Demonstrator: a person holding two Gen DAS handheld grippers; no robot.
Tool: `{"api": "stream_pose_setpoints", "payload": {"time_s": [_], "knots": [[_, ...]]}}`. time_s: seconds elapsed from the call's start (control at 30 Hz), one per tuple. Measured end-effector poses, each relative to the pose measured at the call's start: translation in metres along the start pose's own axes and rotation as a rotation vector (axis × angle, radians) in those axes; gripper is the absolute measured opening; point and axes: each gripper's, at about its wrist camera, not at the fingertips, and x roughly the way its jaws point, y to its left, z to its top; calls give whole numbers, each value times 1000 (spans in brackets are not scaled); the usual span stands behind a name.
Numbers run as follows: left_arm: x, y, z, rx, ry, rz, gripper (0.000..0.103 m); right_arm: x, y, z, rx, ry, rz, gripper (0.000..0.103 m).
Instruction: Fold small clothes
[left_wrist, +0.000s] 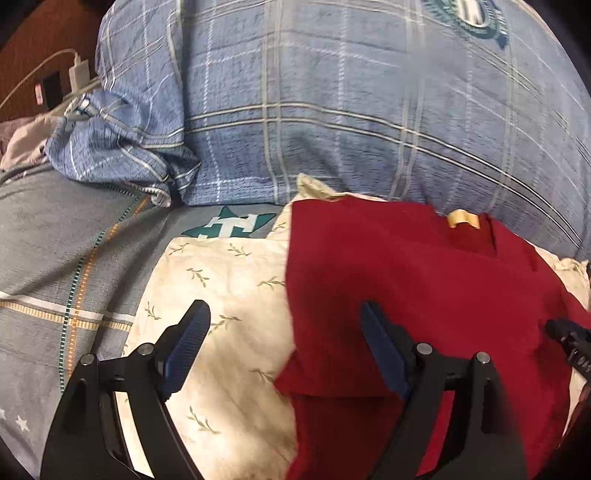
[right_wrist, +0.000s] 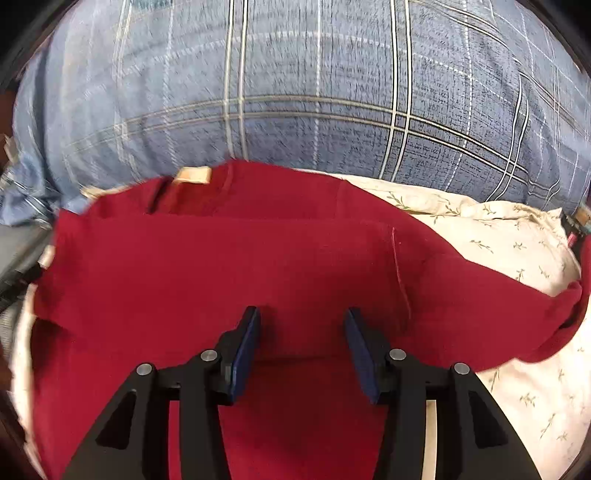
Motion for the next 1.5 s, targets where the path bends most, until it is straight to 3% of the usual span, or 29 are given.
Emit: {"api": "stream_pose_setpoints", "payload": {"time_s": [0.07, 0.2, 0.43, 0.6, 0.8, 0.9, 1.0, 1.07, 1.1, 1.17, 1.3, 1.37, 1.47, 1.5], "knots": [[-6, -10, -1, 19, -13, -12, 84, -17, -11, -2, 33, -21, 1, 58], [-4, -24, -4, 57, -7, -27, 84, -53, -62, -11, 92, -53, -67, 60], [24, -37, -17, 77, 80, -34, 84, -91, -200, -20, 352, -69, -254, 66], [25, -41, -17, 87, 81, -28, 84, -85, -247, -24, 473, -71, -228, 66], [17, -43, -15, 102, 69, -17, 84, -73, -251, -7, 569, -137, -135, 66], [11, -44, -15, 107, 64, -27, 84, -52, -243, 6, 571, -79, -107, 60], [6, -45, -15, 122, 49, -25, 84, -29, -239, 13, 556, 23, -189, 55], [3, -43, -14, 124, 43, -27, 84, -19, -246, 9, 603, 54, -185, 51], [1, -41, -14, 117, 37, -31, 84, -16, -250, 7, 632, 52, -178, 48], [-1, -37, -13, 103, 34, -36, 84, -16, -253, 7, 625, 22, -181, 22], [-6, -25, -10, 76, 24, -45, 84, -41, -228, 18, 497, -52, -202, 13], [-9, -18, -7, 58, 17, -46, 84, -67, -205, 27, 432, -138, -132, 12], [-12, -9, -2, 19, 3, -47, 84, -103, -144, 50, 266, -232, 50, 11], [-14, -6, 0, 7, -3, -48, 84, -114, -112, 59, 175, -252, 156, 4]]}}
